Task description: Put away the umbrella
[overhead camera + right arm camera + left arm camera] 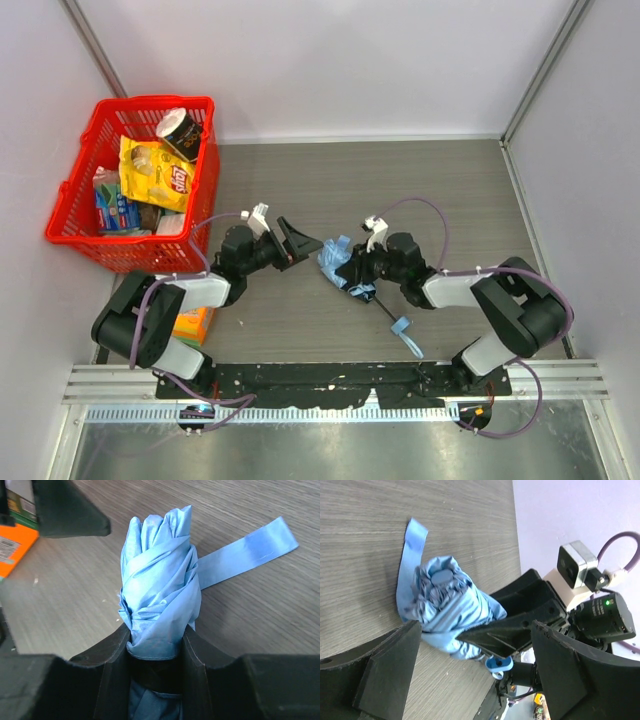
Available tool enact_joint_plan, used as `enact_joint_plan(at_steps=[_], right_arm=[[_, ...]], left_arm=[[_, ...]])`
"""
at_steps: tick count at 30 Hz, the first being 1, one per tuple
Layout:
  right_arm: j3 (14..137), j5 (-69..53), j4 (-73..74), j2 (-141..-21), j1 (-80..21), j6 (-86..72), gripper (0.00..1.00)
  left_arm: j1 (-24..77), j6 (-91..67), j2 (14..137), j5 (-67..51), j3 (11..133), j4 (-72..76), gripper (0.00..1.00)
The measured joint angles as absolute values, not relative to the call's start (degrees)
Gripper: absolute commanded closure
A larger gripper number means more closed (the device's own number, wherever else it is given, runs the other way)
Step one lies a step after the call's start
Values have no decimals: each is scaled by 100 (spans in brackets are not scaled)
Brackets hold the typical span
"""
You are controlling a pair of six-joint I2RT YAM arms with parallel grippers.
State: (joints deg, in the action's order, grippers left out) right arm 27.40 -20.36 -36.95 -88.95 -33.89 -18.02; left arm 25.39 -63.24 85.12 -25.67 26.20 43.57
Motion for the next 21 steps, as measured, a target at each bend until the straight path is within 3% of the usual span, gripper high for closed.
enact_joint_plan(at_steps=[9, 21], right_arm=[[2602, -2515, -3815, -8038, -3275, -2429, 99], [2615, -2919, -3822, -7446, -3249, -2836, 99]], left_arm=[[2504, -6479, 8512, -2657, 2818, 4364, 0], [2574, -7150, 9067, -3240, 2908, 6160, 0]])
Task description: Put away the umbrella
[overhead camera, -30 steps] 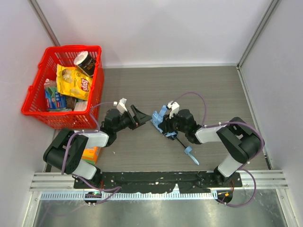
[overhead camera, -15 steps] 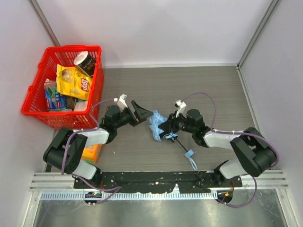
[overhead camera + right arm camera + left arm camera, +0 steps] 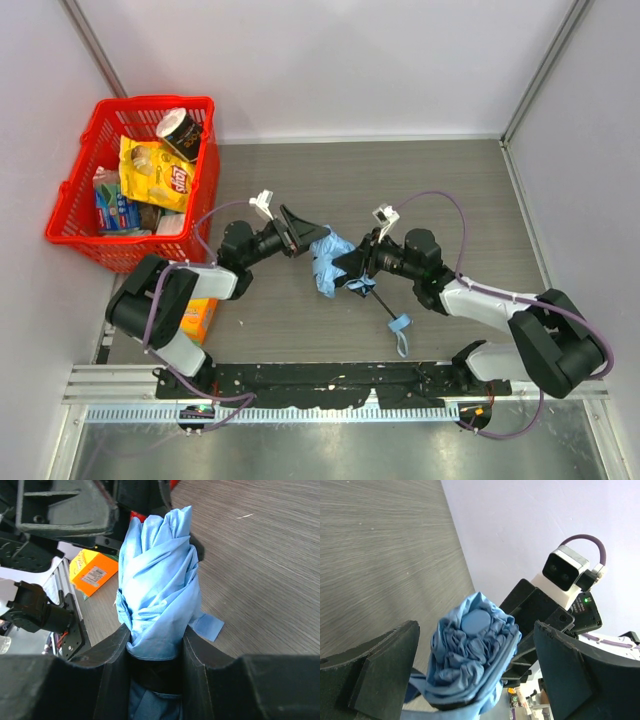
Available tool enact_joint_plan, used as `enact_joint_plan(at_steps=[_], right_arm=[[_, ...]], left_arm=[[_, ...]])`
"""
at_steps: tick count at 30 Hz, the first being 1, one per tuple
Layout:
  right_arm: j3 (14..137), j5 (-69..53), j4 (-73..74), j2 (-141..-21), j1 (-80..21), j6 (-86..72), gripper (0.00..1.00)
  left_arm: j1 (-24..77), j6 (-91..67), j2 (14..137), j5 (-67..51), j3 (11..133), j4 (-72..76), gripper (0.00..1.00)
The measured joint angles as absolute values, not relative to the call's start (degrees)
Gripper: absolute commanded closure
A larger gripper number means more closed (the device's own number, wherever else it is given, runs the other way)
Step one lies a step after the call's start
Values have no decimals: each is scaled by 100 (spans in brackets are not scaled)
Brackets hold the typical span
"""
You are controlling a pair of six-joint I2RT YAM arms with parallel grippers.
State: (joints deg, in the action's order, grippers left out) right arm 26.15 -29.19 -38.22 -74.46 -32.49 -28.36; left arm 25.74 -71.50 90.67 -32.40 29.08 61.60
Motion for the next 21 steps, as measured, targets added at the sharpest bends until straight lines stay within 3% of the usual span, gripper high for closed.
enact_joint_plan(at_steps=[6, 10, 13, 21], right_arm=[[2689, -3076, -3804, -7299, -3249, -2976, 99], [2794, -3153, -3817, -7262, -3249, -3046, 99], [2829, -3166, -3846, -7260, -3249, -3096, 99], [2867, -3162, -3800, -7225, -3238, -3240, 98]], left_arm=[[2779, -7262, 9362, -3485, 3199, 6495, 1], [2923, -7282, 9365, -3684, 3260, 6696, 12], [2941, -7328, 9380, -3782, 3260, 6895, 27], [2930, -7828, 9773, -3730, 3256, 7428, 35]])
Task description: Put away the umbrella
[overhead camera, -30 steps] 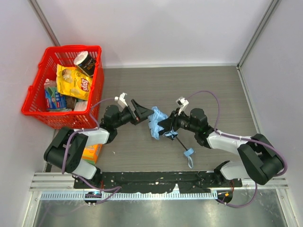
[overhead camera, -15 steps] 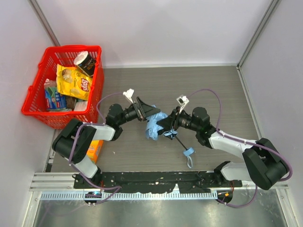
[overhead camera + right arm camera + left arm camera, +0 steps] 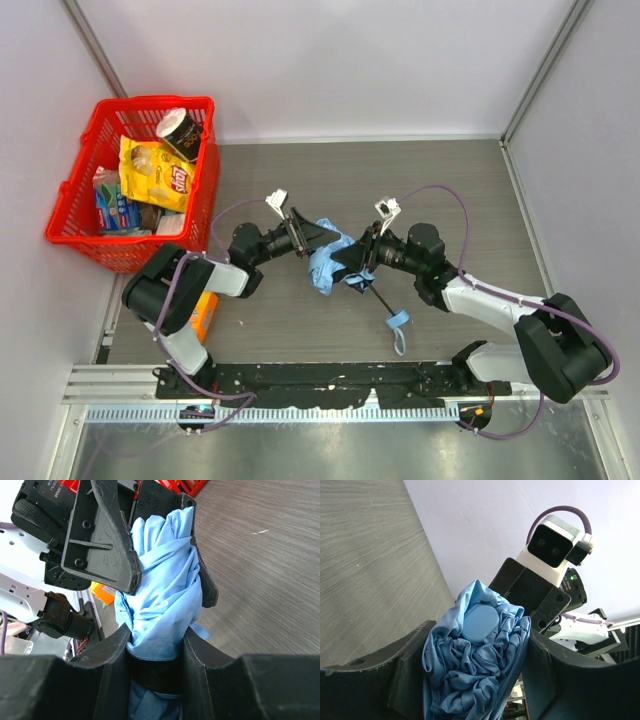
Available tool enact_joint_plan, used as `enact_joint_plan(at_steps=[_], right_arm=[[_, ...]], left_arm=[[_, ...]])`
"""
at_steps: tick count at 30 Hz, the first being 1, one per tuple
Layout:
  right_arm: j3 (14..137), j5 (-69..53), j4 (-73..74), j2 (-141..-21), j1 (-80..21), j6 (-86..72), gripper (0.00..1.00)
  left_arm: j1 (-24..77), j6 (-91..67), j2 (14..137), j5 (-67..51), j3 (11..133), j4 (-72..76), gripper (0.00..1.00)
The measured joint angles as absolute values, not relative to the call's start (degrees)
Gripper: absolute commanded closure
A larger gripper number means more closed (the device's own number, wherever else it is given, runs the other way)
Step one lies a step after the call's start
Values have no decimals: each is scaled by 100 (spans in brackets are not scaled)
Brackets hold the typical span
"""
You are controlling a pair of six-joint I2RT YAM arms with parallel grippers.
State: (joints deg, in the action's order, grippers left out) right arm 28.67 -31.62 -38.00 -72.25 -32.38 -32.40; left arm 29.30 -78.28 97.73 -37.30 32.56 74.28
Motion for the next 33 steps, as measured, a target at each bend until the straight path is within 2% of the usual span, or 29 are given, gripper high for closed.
enact_joint_plan(at_steps=[1, 2, 3, 4, 5, 8, 11, 19, 22, 24, 33], right_arm=[[2867, -3164, -3758, -7225, -3232, -3253, 99], [2867, -3162, -3712, -7225, -3225, -3267, 99], [2867, -3162, -3680, -7225, -3223, -3273, 99], [2867, -3164, -3671, -7225, -3218, -3277, 99], [2867, -3166, -3669, -7225, -3212, -3299, 99], [2884, -3199, -3649, -7223, -3179, -3358, 96], [3057, -3251, -3391, -7175, -3175, -3336, 79], [3632, -3100, -2161, -6571, -3232, -3026, 43], [4005, -2851, -1514, -6416, -3245, -2961, 26], [4386, -2655, -1070, -6396, -3264, -2930, 23], [6053, -1817, 720, -6355, -3295, -2873, 21]], left_arm=[[2930, -7920, 9845, -3730, 3260, 7456, 42], [2934, -7955, 9874, -3730, 3260, 7474, 52], [2936, -7994, 9885, -3730, 3260, 7476, 70], [2941, -8023, 9885, -3730, 3260, 7481, 78], [2941, -8014, 9883, -3726, 3262, 7502, 99], [2941, -7985, 9848, -3763, 3260, 7557, 100], [2939, -7902, 9736, -3710, 3258, 7531, 100], [2978, -7688, 9227, -3538, 3306, 7511, 100], [2982, -7476, 9185, -3424, 3483, 7465, 100], [2980, -7354, 9166, -3358, 3597, 7422, 100], [2886, -7091, 9144, -3301, 4547, 7387, 100]])
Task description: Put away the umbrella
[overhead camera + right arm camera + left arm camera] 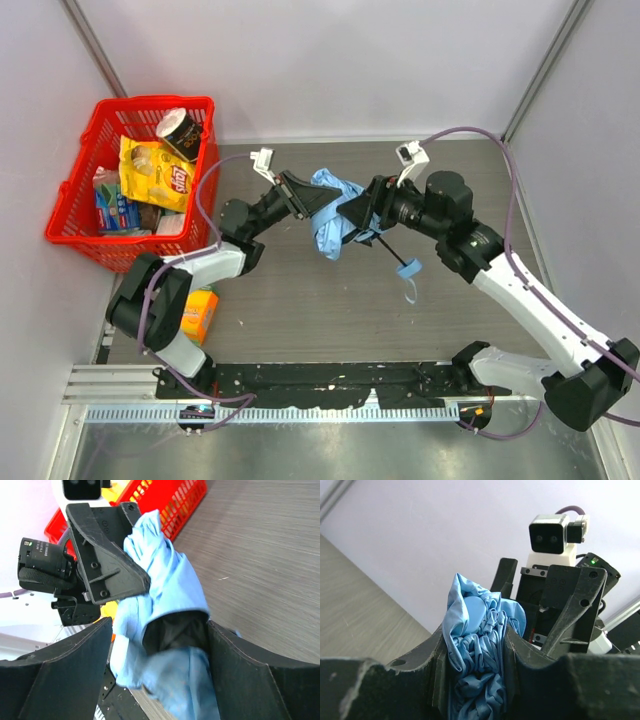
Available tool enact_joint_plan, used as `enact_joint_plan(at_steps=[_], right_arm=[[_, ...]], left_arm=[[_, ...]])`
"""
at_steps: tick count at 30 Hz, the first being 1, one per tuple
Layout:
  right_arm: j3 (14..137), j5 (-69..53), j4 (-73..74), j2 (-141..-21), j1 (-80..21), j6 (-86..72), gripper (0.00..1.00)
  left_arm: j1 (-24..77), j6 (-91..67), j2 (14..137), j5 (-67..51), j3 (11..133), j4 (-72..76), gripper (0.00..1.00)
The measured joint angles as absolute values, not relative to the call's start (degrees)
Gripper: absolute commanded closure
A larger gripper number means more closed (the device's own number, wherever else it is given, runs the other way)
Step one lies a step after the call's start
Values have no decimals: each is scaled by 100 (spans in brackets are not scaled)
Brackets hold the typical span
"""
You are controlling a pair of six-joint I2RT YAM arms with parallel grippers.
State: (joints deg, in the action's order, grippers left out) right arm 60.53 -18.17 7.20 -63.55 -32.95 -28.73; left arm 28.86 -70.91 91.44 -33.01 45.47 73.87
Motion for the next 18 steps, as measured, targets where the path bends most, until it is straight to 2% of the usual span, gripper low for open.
enact_joint_plan(at_steps=[9, 18], right_arm=[[7185, -631, 2102, -6005, -3306, -2906, 18], [7404, 1780, 2832, -5262, -3326, -3579, 13]], left_arm=[[2377, -6989, 9299, -3070, 5465, 7341, 100], [1914, -7255, 9491, -2550, 6281, 7334, 100]])
